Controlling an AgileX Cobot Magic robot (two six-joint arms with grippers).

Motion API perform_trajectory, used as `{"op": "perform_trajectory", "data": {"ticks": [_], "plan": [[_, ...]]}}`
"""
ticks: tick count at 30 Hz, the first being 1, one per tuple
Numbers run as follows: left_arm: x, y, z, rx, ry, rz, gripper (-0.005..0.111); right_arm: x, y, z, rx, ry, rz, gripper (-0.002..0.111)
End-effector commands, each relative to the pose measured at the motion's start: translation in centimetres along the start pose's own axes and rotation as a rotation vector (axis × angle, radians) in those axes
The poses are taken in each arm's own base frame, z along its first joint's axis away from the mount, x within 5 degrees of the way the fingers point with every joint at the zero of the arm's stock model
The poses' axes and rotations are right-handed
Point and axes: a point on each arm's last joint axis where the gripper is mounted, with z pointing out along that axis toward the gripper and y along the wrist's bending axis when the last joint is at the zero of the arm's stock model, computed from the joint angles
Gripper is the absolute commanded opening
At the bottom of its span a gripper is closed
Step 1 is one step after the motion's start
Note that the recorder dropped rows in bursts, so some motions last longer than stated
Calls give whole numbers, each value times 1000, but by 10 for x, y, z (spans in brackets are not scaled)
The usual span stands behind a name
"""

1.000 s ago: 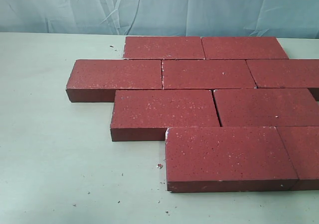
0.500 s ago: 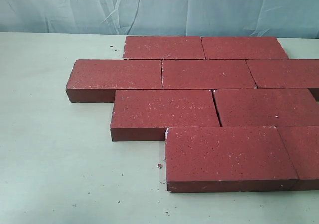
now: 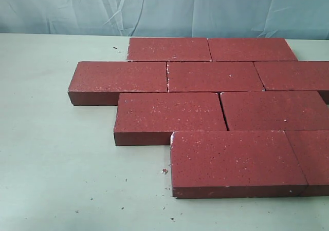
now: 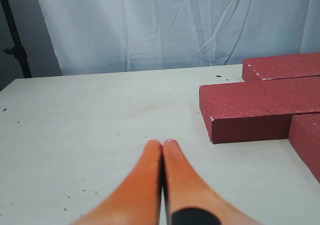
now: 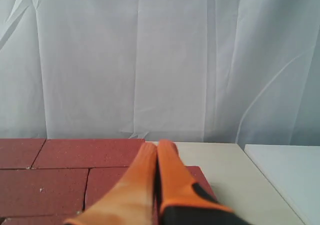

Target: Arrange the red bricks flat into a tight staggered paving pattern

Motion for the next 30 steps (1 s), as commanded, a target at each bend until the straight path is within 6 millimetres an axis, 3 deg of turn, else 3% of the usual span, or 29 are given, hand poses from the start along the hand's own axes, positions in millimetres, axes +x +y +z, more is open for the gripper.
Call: {"op": "perform_trajectory", "data": {"ticks": [1, 4, 21, 27, 30], "plan": [[1, 0, 0, 2, 0, -3, 0, 25, 1, -8, 8, -2, -22, -1], [1, 0, 0, 2, 0, -3, 0, 34, 2, -9, 7, 11, -22, -1], [1, 0, 0, 2, 0, -3, 0, 39, 1, -17, 21, 50, 43, -1], [1, 0, 0, 2, 0, -3, 0, 51, 1, -24, 24, 59, 41, -1], [1, 0, 0, 2, 0, -3, 0, 67, 3, -24, 22, 52, 34, -1]]}}
